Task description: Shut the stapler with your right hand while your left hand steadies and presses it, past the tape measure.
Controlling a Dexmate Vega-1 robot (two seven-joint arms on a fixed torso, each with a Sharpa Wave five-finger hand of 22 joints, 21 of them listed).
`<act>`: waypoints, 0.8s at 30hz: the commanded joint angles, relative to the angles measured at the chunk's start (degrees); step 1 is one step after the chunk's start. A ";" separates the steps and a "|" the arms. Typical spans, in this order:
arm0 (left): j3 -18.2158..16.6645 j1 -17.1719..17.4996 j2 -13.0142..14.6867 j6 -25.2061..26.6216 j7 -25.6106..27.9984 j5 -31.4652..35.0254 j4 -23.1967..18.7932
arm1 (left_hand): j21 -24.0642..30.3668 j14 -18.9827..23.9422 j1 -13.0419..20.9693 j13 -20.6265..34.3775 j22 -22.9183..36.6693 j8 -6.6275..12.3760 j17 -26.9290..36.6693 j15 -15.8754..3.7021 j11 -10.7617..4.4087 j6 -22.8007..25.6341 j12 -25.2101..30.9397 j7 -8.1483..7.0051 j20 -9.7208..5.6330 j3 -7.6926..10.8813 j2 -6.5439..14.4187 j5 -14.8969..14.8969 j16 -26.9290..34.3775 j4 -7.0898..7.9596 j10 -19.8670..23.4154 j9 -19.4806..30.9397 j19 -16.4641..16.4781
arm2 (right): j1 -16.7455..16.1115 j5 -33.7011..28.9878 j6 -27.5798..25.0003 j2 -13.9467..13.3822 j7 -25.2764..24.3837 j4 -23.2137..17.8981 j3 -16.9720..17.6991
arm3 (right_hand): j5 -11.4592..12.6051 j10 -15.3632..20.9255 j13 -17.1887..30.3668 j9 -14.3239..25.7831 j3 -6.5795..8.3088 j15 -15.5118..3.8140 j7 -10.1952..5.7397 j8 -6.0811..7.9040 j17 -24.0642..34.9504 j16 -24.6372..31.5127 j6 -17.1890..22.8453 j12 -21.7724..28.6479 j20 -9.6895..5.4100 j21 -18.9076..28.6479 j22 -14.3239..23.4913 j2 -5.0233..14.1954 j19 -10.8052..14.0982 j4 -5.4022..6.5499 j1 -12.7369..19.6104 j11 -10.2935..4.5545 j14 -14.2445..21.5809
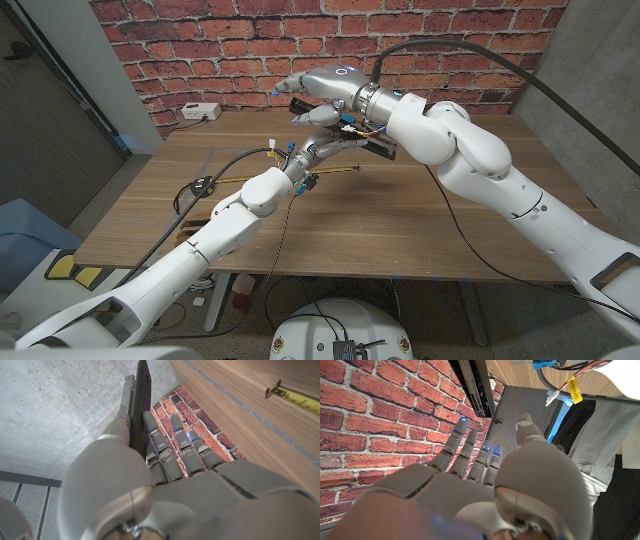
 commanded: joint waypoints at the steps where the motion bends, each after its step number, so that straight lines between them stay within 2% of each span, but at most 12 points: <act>1: -0.21 0.45 0.20 0.32 0.20 -0.01 -0.35 | 0.08 1.51 7.11 0.38 0.04 0.29 0.57 -10.26 -0.05 4.87 0.01 0.28 -0.90 1.65 5.70 0.33 0.66 1.67 0.11 0.91 0.55 | 0.35 -3.98 -1.49 0.79 2.16 -0.49 -0.81 | -0.05 -0.91 0.00 -0.03 -0.58 -9.87 -0.05 0.47 0.29 0.05 1.07 -0.02 0.08 0.00 0.12 -0.31 -0.35 0.13 0.45 0.25 -0.47; 4: -0.37 0.58 0.16 0.13 0.28 -0.17 -0.33 | 0.03 1.84 7.30 0.44 0.02 0.28 0.68 -10.28 -0.04 4.96 -0.01 0.26 -0.66 1.64 5.65 0.35 0.74 1.55 0.08 0.91 0.45 | 0.70 -5.01 -2.20 1.33 3.33 -0.34 -1.33 | -0.08 -1.31 -0.07 -0.12 -0.74 -9.78 -0.06 0.19 0.25 0.10 0.51 -0.13 0.14 0.04 0.12 -0.32 -0.29 0.30 0.19 0.42 -0.42; 6: -0.36 0.51 0.19 0.00 0.00 -0.30 -0.22 | -0.02 1.96 7.40 0.50 0.00 0.20 0.69 -10.26 -0.03 4.96 -0.02 0.19 -0.56 1.64 5.59 0.38 0.64 1.50 0.05 0.85 0.35 | 1.03 -5.88 -2.52 1.59 4.22 -0.27 -1.77 | -0.04 -1.54 -0.19 -0.29 -0.77 -9.64 0.01 -0.33 0.08 0.61 -0.59 -0.14 0.17 0.17 0.13 -0.20 0.02 0.39 0.09 0.57 0.98; 8: -0.25 0.40 0.16 0.02 -0.21 -0.32 -0.09 | 0.01 2.03 7.42 0.53 -0.01 0.18 0.70 -10.21 -0.02 4.96 -0.01 0.21 -0.50 1.63 5.58 0.39 0.60 1.51 0.07 0.86 0.45 | 1.13 -6.67 -2.79 1.86 4.60 -0.14 -2.06 | -0.03 -1.86 -0.33 -0.52 -0.79 -7.82 0.02 -0.57 -0.37 0.73 -1.08 -0.17 0.14 0.26 0.12 -0.41 0.23 0.27 0.15 0.69 1.96; 10: -0.11 0.21 -0.01 -0.02 -0.41 -0.38 0.22 | 0.04 2.14 7.44 0.56 -0.02 0.18 0.75 -10.24 -0.02 5.00 0.00 0.24 -0.47 1.59 5.57 0.39 0.60 1.51 0.11 0.87 0.55 | 1.52 -6.52 -2.97 2.22 5.55 0.18 -2.17 | -0.02 -2.25 -0.43 -0.70 -0.81 -6.62 -0.03 -0.81 -0.81 0.16 -1.63 -0.23 0.08 0.12 0.11 -0.65 -0.16 0.18 0.18 0.74 1.28; 12: -0.05 0.06 -0.17 -0.31 -0.72 -0.56 0.60 | 0.05 2.16 7.47 0.60 -0.02 0.14 0.76 -10.23 -0.02 5.02 0.00 0.22 -0.48 1.56 5.50 0.40 0.52 1.49 0.13 0.83 0.60 | 1.74 -6.34 -2.85 2.39 5.87 0.45 -2.19 | -0.04 -2.21 -0.50 -0.81 -0.86 -6.21 -0.02 -0.87 -1.13 -0.10 -1.77 -0.16 0.12 0.07 0.10 -0.88 -0.28 0.15 0.13 0.79 1.18; 16: 0.06 -0.02 -0.37 -0.54 -0.83 -0.59 0.90 | 0.04 2.24 7.54 0.68 -0.03 0.12 0.81 -10.20 -0.01 5.07 -0.01 0.18 -0.43 1.51 5.48 0.41 0.39 1.48 0.12 0.87 0.60 | 2.00 -6.69 -2.65 2.53 6.16 0.67 -2.38 | -0.01 -2.13 -0.59 -0.98 -0.78 -6.46 -0.60 -0.95 -1.45 -0.17 -1.97 -0.08 0.03 0.12 0.09 -0.76 -0.15 0.21 0.10 0.51 1.57; 22: 0.20 -0.11 -0.55 -0.62 -0.87 -0.54 1.17 | -0.04 2.38 7.51 0.79 -0.05 0.06 0.90 -10.15 -0.02 5.21 -0.03 0.21 -0.23 1.39 5.49 0.42 0.20 1.61 0.17 0.87 0.47 | 2.64 -7.75 -2.92 3.09 7.45 1.02 -3.05 | -0.01 -2.09 -0.79 -1.28 -0.86 -7.77 -0.56 -1.13 -1.44 0.14 -2.37 -0.02 0.15 0.11 0.09 -0.60 -0.21 0.27 0.11 0.66 1.94; 23: 0.22 -0.12 -0.54 -0.65 -0.93 -0.55 1.19 | -0.05 2.38 7.49 0.79 -0.06 0.06 0.90 -10.12 -0.02 5.20 -0.04 0.23 -0.21 1.37 5.49 0.42 0.18 1.63 0.17 0.88 0.45 | 2.59 -8.17 -3.06 3.28 7.30 1.15 -3.23 | 0.01 -0.85 -1.13 -1.74 -0.95 -7.72 -0.04 -2.00 -1.78 0.18 -5.07 0.41 0.33 0.26 0.11 -0.74 0.10 0.22 0.16 1.95 2.29; 24: 0.23 -0.11 -0.54 -0.64 -0.90 -0.52 1.19 | -0.06 2.37 7.50 0.80 -0.06 0.07 0.90 -10.14 -0.02 5.22 -0.04 0.22 -0.19 1.37 5.49 0.42 0.14 1.63 0.18 0.90 0.44 | 2.61 -8.61 -3.12 3.43 7.22 1.29 -3.43 | 0.02 -0.35 -1.31 -1.99 -0.95 -7.90 0.07 -2.52 -1.93 0.26 -6.93 0.53 0.01 0.26 0.11 -0.66 0.08 0.27 0.15 2.37 2.58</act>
